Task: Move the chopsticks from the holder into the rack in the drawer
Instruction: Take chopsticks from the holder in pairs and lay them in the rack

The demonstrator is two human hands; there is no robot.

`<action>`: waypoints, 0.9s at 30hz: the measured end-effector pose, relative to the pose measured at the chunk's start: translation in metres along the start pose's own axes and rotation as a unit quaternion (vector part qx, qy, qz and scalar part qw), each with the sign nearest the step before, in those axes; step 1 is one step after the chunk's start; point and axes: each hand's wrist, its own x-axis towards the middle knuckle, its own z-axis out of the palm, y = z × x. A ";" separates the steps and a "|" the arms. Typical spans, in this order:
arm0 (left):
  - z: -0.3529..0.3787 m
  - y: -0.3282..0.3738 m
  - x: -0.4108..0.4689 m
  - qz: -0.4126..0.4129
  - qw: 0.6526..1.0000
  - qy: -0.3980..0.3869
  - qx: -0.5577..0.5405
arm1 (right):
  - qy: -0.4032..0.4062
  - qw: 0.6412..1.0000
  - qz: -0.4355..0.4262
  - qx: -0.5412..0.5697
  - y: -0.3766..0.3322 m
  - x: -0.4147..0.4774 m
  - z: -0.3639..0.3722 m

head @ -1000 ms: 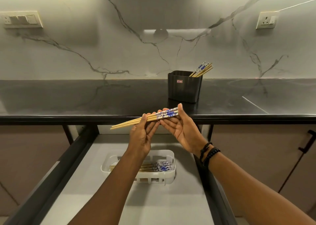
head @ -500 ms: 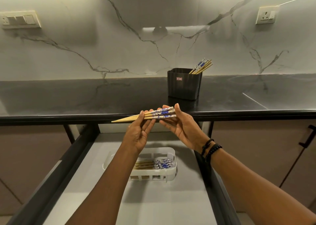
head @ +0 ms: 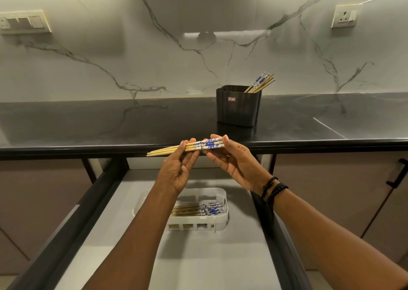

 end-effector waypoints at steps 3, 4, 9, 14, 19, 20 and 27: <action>0.000 0.000 0.000 -0.002 1.000 -0.010 -0.007 | 0.008 1.000 0.001 -0.001 0.000 0.000 0.001; -0.001 0.000 0.000 -0.003 1.000 -0.012 -0.008 | 0.011 1.000 0.001 0.002 0.000 0.000 0.001; -0.002 0.000 0.001 -0.004 1.000 -0.015 -0.007 | 0.013 1.000 0.006 0.014 0.002 0.000 0.001; -0.004 0.000 0.001 -0.006 1.000 -0.026 -0.002 | 0.006 0.999 0.011 0.032 0.004 0.000 0.000; -0.003 -0.001 0.002 0.014 1.000 -0.022 0.007 | 0.020 1.000 0.000 0.015 0.004 0.001 -0.003; -0.002 -0.002 0.002 0.019 1.000 -0.020 0.011 | 0.029 1.000 -0.003 0.012 0.004 0.001 -0.003; -0.001 -0.006 0.005 0.042 0.998 0.013 0.049 | 0.073 0.988 -0.068 -0.119 -0.002 0.001 -0.005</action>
